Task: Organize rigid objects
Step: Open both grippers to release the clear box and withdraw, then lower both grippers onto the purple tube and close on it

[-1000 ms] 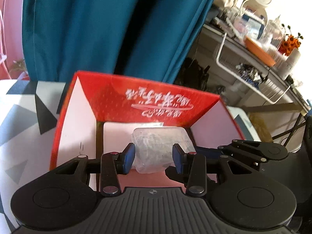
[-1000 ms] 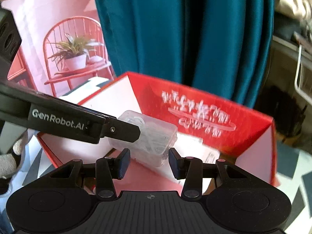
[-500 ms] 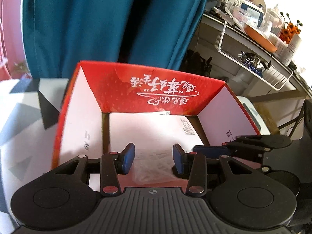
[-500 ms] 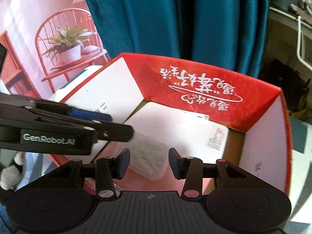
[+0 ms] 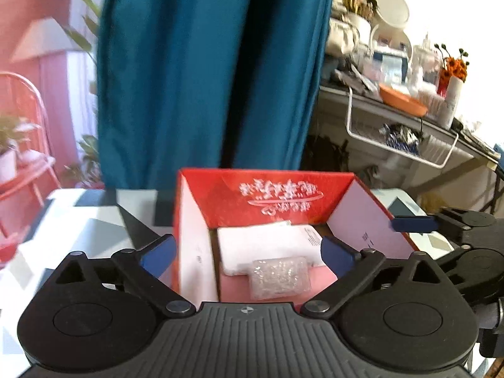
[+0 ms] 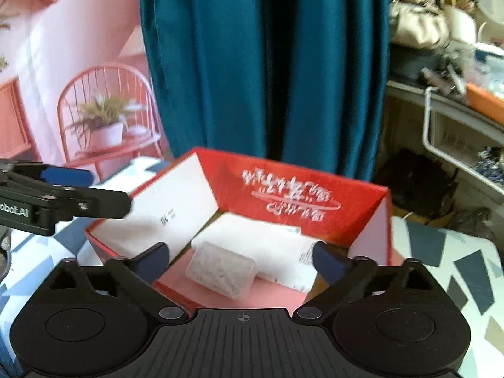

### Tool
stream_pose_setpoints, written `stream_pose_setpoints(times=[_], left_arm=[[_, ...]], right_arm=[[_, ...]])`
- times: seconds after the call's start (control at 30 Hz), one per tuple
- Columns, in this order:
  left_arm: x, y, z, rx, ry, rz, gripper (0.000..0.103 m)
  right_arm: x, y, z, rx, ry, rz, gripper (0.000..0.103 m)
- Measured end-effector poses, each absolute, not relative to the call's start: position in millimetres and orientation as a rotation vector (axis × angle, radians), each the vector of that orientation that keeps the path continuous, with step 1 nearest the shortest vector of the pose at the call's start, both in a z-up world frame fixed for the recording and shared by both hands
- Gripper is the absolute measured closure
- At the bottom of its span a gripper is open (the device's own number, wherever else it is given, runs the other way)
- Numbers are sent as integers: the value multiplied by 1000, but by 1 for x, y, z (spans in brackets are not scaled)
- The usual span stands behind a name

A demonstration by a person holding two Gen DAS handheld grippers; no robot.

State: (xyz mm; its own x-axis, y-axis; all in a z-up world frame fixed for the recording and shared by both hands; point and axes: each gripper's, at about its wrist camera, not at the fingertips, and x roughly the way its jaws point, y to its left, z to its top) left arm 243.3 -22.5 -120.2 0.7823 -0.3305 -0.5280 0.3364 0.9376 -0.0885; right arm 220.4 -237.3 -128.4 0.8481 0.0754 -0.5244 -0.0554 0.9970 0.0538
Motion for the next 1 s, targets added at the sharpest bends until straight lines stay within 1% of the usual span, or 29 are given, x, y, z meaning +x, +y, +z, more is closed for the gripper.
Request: stream_pose_setpoints(times=[0.07, 0.23, 0.37, 0.6, 0.73, 0.87, 1.0], left_arm=[[231, -17, -112, -10, 545, -336, 0], [197, -6, -95, -27, 490, -273, 0], [172, -1, -89, -9, 461, -229, 0], [123, 9, -80, -1, 386, -162, 0], [102, 13, -80, -17, 358, -134, 0], [89, 14, -86, -2, 350, -113, 0], [81, 17, -96, -5, 354, -87, 0]], right_arm=[[207, -237, -122, 46, 519, 63, 0], [169, -231, -110, 63, 425, 29, 0], [139, -222, -110, 105, 372, 24, 0], [91, -195, -112, 62, 298, 15, 0], [66, -188, -114, 63, 238, -18, 0], [52, -186, -117, 73, 259, 20, 0], [38, -181, -124, 63, 223, -4, 0]])
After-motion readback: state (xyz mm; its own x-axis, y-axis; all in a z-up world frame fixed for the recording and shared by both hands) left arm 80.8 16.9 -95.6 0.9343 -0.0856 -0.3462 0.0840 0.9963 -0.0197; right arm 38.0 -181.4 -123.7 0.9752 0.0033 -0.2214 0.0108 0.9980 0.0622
